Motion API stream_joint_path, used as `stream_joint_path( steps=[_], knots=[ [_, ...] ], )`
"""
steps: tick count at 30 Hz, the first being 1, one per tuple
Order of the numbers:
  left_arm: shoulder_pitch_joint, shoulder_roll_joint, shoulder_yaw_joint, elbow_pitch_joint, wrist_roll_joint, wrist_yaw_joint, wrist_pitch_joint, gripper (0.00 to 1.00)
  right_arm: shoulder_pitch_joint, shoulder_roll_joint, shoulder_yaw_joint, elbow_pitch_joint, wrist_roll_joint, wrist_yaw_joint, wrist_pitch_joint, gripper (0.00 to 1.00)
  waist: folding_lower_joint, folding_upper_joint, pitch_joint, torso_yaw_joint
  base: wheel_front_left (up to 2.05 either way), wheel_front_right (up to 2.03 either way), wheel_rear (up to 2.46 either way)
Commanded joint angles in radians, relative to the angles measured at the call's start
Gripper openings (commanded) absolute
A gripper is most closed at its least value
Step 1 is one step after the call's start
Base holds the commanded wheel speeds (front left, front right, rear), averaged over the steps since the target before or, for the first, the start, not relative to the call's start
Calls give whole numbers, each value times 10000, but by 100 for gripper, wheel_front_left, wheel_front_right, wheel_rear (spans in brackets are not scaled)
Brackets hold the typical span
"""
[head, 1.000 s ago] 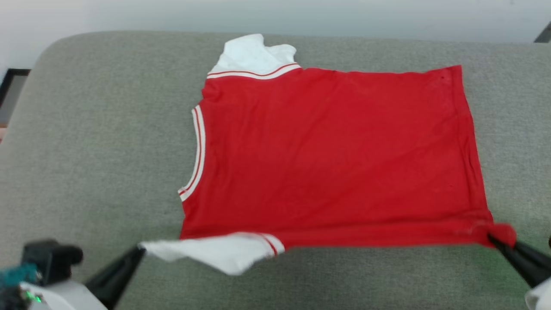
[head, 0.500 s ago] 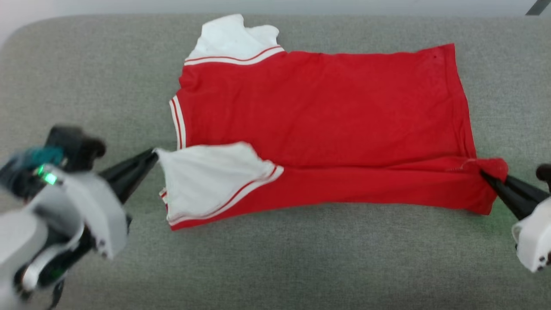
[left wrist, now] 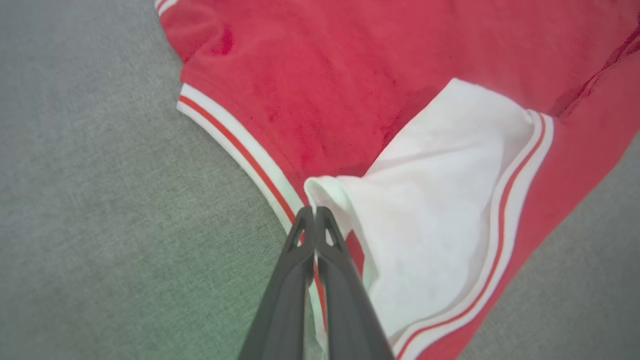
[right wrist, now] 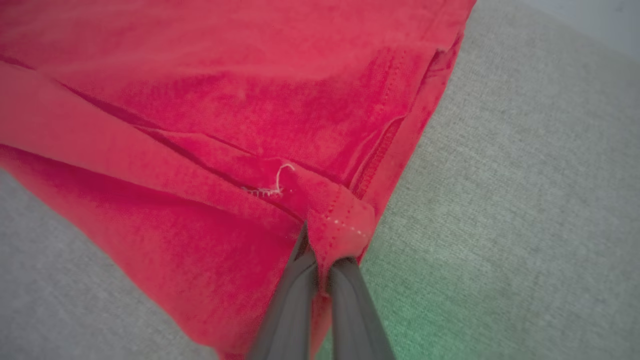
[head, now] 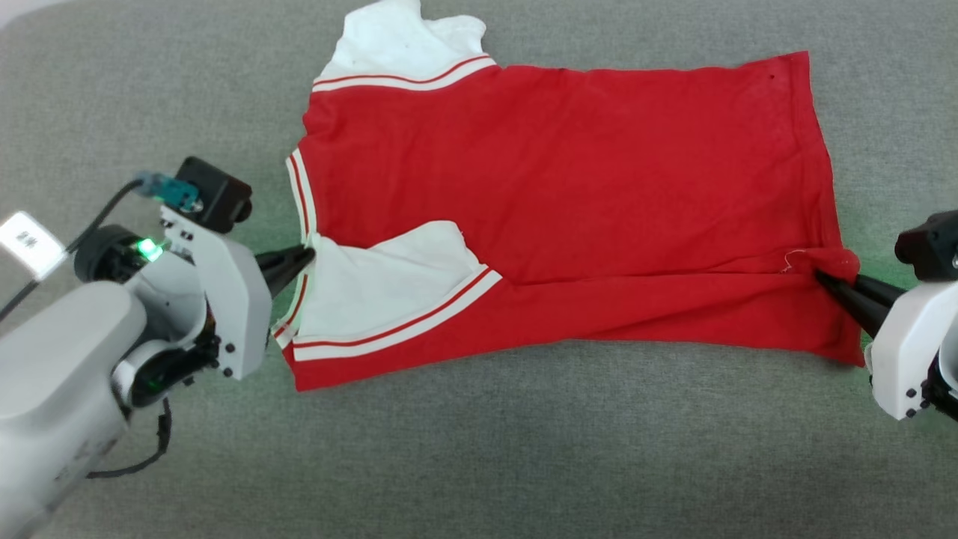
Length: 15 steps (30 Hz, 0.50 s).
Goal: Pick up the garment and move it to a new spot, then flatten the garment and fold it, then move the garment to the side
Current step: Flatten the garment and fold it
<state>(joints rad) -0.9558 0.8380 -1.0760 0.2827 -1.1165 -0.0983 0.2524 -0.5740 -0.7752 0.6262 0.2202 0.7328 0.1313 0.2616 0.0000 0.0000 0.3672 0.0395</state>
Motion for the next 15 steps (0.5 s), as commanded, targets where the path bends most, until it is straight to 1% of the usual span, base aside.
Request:
stream_joint_path(
  steps=[1,6,7,8,10,11,12,13,15],
  knots=[
    [-155,-214,-84,396,-166,-114,227,0,-278,3,218,123,207,-11,82,0,0,0,28,22,0,0,0],
    [-342,-588,-262,1144,-528,-254,733,0,-728,-41,698,322,510,-11,282,0,0,0,27,45,0,0,0],
    [-393,-632,-290,1238,-566,-270,796,3,-809,-47,784,355,568,-11,324,0,0,0,23,45,0,0,0],
    [-422,-677,-294,1333,-648,-270,822,18,-886,-48,858,400,625,-11,343,0,0,0,12,46,0,0,0],
    [-445,-774,-267,1498,-815,-294,876,40,-1021,-49,1000,485,743,-11,441,0,0,0,-19,49,0,0,0],
    [-454,-808,-240,1592,-895,-296,909,45,-1084,-56,1077,547,819,-11,512,5,0,0,-42,53,0,0,0],
    [-462,-856,-220,1676,-979,-297,952,64,-1139,-78,1131,586,877,-11,572,10,0,0,-68,66,0,0,0],
    [-485,-893,-205,1729,-1024,-300,970,100,-1197,-101,1169,630,935,-11,639,26,0,0,-96,76,0,0,0],
    [-519,-949,-185,1843,-1083,-300,1029,100,-1277,-139,1247,747,1018,-11,783,55,0,0,-184,107,0,0,0]
  ],
)
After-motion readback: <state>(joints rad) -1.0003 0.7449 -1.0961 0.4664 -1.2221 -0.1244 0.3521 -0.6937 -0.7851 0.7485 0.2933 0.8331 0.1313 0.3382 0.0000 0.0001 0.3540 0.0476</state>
